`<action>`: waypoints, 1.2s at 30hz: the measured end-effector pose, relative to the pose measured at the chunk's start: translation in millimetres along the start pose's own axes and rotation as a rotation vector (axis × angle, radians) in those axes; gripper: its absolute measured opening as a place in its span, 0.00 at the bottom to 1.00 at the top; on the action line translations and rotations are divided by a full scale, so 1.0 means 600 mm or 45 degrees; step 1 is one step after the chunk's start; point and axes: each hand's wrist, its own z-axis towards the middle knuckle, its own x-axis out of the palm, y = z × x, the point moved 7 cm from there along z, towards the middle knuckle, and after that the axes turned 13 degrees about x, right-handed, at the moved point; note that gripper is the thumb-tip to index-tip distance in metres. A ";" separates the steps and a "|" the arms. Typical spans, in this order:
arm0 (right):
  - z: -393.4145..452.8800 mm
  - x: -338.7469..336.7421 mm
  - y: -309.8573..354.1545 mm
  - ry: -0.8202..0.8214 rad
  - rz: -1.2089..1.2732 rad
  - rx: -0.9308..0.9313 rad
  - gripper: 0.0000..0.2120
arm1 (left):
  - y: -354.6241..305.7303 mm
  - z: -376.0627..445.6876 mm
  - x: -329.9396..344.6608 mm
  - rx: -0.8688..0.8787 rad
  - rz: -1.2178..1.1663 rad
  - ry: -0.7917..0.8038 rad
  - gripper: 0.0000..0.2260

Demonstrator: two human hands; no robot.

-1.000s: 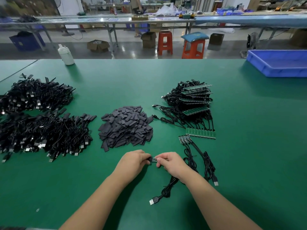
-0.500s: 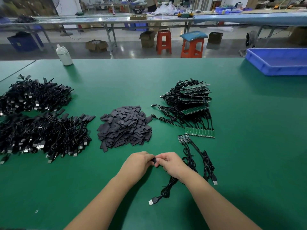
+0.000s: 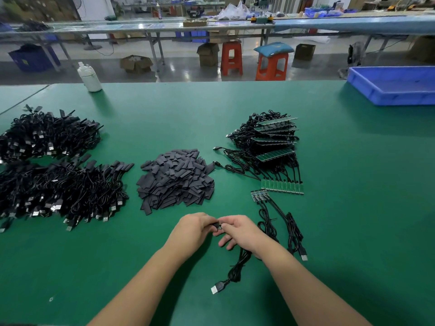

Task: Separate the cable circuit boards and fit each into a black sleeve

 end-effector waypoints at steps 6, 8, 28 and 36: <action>-0.003 0.002 0.001 0.023 -0.045 -0.034 0.17 | -0.014 0.011 0.021 0.035 0.020 0.088 0.11; -0.004 0.001 0.001 0.028 -0.065 -0.040 0.17 | -0.016 0.012 0.029 0.035 0.141 0.147 0.12; -0.012 -0.028 0.035 -0.034 1.002 -0.145 0.10 | -0.013 -0.034 0.032 -0.411 -0.530 -0.306 0.09; -0.018 -0.007 0.126 0.047 1.166 -0.272 0.11 | -0.018 -0.042 0.000 -0.432 -1.132 -0.359 0.07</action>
